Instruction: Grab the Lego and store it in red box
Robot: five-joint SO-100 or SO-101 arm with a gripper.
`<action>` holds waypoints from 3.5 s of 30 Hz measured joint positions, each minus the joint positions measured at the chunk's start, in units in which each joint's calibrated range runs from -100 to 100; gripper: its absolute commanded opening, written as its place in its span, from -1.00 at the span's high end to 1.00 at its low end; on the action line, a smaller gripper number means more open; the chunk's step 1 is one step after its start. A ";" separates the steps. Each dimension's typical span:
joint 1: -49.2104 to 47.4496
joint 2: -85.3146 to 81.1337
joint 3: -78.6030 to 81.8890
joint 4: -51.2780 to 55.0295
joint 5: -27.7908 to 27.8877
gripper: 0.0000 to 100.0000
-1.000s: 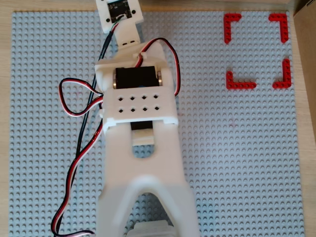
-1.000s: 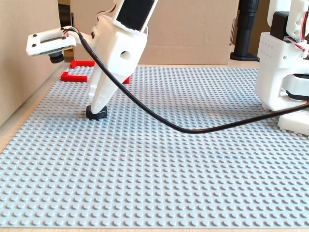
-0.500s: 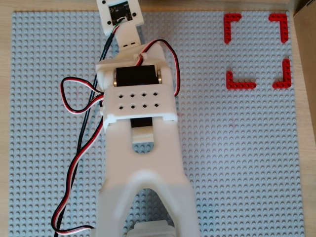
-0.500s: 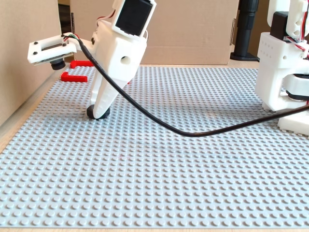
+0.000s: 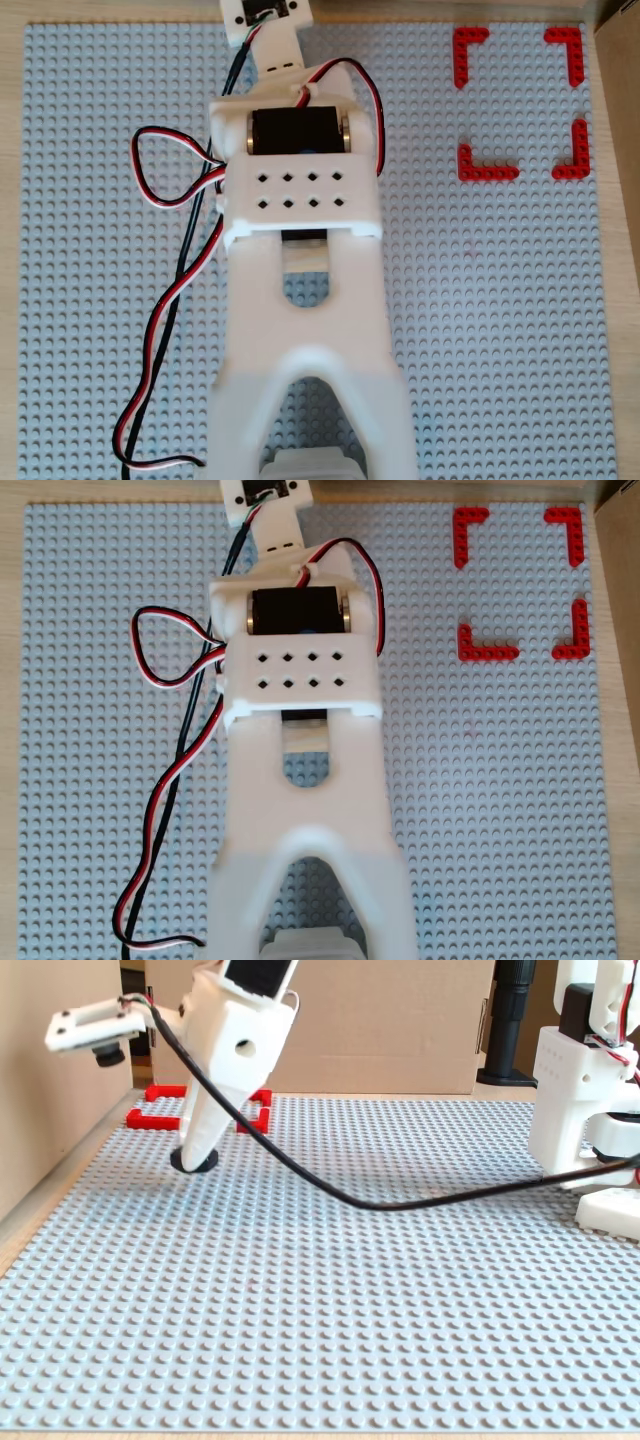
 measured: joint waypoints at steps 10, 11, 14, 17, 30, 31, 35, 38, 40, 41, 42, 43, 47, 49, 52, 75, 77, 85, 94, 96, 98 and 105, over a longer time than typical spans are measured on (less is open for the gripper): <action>10.40 -1.35 -17.53 12.00 0.15 0.87; 12.00 -1.44 -18.43 12.18 0.34 0.87; 16.28 -1.44 -20.13 12.35 0.73 0.87; 18.61 -1.44 -20.39 12.26 0.73 0.87; 22.10 -1.44 -17.62 4.58 -2.74 0.87; 22.39 -1.44 -16.64 4.06 -3.03 0.87; 23.85 -1.44 -11.63 0.43 -4.49 0.87; 24.50 -1.44 -6.53 -3.54 -4.79 0.87; 24.57 -1.44 -3.04 -6.39 -4.79 0.87; 24.57 -1.44 -1.25 -7.60 -4.79 0.87; 24.57 -1.44 0.45 -8.98 -4.79 0.87; 24.57 -1.44 1.88 -10.10 -4.79 0.86; 24.57 -1.44 5.90 -14.51 -4.79 0.74; 24.57 -1.44 7.42 -16.23 -4.79 0.71; 24.57 -1.44 8.05 -17.53 -4.79 0.69; 19.77 -19.02 -2.59 7.77 -4.79 0.97; 17.67 -24.09 -2.59 12.52 -4.79 0.97; 13.67 -48.18 -2.68 29.36 -7.77 0.97; 13.45 -68.98 -2.77 42.66 -9.52 0.97; 13.45 -72.10 -2.86 44.91 -9.62 0.97; 13.74 -74.81 -3.13 46.80 -9.62 0.97; 13.89 -83.43 -3.49 50.09 -9.67 0.97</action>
